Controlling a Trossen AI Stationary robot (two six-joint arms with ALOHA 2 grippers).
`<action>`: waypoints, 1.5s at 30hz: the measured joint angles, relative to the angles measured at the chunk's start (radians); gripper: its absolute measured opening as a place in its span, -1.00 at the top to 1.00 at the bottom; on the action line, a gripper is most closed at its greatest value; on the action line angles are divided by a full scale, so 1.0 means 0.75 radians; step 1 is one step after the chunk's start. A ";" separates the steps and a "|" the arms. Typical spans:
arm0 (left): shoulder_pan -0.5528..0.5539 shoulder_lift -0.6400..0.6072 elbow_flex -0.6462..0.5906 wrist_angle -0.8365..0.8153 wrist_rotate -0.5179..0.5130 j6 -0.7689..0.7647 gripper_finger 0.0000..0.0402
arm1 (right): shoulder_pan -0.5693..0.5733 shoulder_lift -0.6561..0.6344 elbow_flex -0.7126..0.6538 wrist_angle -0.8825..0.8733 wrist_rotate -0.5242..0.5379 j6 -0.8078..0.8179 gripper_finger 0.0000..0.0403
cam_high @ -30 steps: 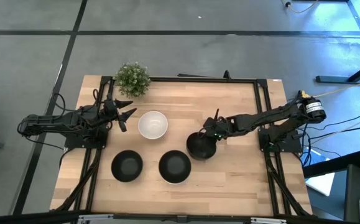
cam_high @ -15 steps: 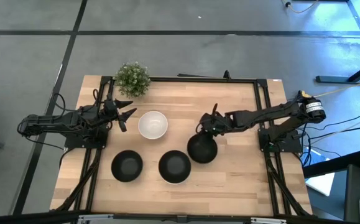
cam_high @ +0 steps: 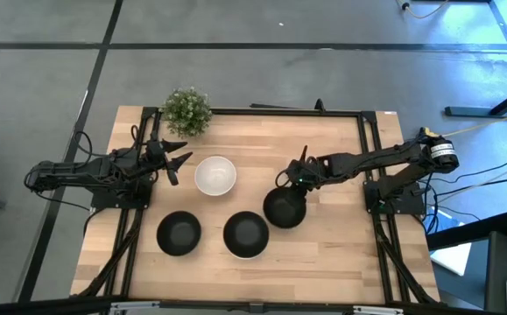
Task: Nest bowls inside each other
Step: Stack the top black bowl on the bottom right stacked black bowl
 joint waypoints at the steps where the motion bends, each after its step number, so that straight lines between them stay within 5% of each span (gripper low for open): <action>1: 0.000 0.000 0.000 0.000 0.000 -0.001 0.09 | 0.000 0.000 0.000 -0.005 -0.003 0.001 0.34; 16: 0.001 0.000 0.000 0.000 0.000 0.000 0.09 | 0.001 0.000 -0.001 -0.014 -0.140 0.040 0.37; 29: 0.001 0.000 0.000 0.000 0.000 0.000 0.09 | 0.001 0.005 -0.002 -0.017 -0.140 0.038 0.95; 45: 0.000 0.000 0.000 0.000 0.000 0.000 0.09 | -0.001 0.005 0.010 -0.019 -0.131 0.066 0.98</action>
